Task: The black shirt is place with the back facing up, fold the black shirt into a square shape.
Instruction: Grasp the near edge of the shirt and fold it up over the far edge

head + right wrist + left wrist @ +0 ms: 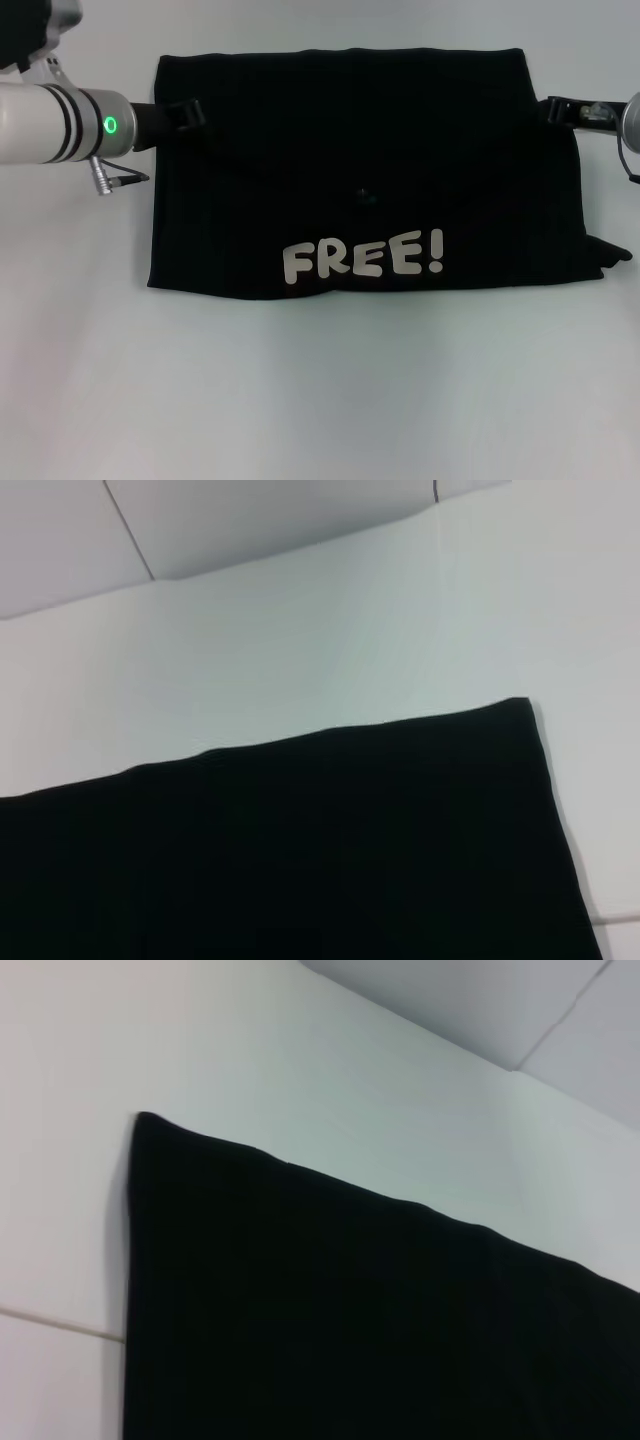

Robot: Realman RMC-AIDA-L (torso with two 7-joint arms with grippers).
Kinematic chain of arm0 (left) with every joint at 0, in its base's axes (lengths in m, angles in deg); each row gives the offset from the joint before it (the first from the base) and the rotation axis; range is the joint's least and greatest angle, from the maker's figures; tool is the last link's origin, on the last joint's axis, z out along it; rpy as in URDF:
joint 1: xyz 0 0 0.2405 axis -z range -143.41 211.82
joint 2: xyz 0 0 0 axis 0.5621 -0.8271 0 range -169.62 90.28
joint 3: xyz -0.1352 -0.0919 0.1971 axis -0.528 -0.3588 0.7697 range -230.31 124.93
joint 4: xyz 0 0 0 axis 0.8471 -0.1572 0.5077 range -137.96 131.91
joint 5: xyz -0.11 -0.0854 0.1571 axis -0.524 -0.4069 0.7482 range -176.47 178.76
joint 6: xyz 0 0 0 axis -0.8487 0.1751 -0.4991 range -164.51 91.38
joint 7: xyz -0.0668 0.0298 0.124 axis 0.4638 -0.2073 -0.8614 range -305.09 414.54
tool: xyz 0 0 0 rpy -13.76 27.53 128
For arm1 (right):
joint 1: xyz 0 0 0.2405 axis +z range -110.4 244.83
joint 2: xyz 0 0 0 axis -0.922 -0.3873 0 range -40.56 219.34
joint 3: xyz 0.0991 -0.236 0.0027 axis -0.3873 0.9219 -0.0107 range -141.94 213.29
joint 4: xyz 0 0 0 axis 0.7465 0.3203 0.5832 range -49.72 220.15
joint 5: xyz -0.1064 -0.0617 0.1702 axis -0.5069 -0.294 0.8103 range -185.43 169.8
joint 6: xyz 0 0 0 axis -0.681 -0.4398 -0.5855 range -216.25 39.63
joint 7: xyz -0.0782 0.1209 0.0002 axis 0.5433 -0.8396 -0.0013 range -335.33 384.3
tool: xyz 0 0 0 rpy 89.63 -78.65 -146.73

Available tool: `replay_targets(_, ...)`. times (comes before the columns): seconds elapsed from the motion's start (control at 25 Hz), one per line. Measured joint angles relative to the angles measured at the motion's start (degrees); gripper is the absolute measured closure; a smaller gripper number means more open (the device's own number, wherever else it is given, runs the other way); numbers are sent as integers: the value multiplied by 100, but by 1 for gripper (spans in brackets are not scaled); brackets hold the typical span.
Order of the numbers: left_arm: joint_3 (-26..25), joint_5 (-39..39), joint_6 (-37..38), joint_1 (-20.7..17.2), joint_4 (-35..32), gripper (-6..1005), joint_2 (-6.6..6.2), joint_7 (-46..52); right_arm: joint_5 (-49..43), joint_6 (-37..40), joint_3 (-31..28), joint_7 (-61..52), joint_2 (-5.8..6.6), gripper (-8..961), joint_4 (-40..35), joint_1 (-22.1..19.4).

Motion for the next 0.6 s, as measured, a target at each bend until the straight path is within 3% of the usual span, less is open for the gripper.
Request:
replay_targets(0.4,430,0,-201,5,51,819,58,-67,-35,52,55,28,3,820,116,12)
replay_targets(0.6,585,29,-254,111,136,814,45,-68,-53,212,194,-14,75,816,161,7)
